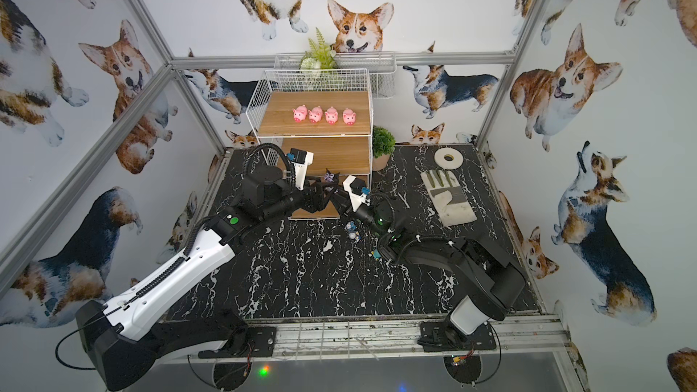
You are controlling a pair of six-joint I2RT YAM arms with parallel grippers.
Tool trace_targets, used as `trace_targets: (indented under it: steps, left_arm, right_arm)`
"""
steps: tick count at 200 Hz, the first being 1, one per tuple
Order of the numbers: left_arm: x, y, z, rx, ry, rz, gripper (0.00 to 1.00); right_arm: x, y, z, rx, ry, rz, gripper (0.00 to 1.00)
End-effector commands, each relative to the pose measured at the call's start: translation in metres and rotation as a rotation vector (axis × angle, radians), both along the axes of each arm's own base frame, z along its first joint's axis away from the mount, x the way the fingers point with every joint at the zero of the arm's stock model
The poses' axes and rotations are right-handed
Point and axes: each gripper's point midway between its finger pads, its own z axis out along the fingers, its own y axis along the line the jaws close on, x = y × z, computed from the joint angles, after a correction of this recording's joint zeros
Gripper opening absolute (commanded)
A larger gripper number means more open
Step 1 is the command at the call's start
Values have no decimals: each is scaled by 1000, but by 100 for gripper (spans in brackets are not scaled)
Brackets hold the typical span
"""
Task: Organize plastic toys on shelves
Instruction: Adjust the plastic toy.
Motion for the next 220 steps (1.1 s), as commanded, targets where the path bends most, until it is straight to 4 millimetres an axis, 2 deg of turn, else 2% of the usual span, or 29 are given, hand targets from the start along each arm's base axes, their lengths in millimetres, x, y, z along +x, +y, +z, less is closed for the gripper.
trace_targets:
  steps: [1,41,77,106,168,220]
  left_arm:
    - [12,-2,11,-12,-64,40,69]
    - [19,-6,0,51,-70,81,65]
    - [20,-8,0,35,-87,80,51]
    - [20,-8,0,31,-88,79,46]
    - [18,-6,-4,17,-99,82,49]
    - [20,-11,4,7,-130,62,34]
  right_arm:
    - [-4,-1,14,43,-42,-2,8]
    - [-5,0,14,43,-51,-6,8]
    - [-5,-1,13,40,-51,-11,8]
    - [-4,-1,12,42,-50,-17,8]
    - [-4,-3,12,47,-54,-23,9]
    - [-6,-1,6,29,-53,-7,13]
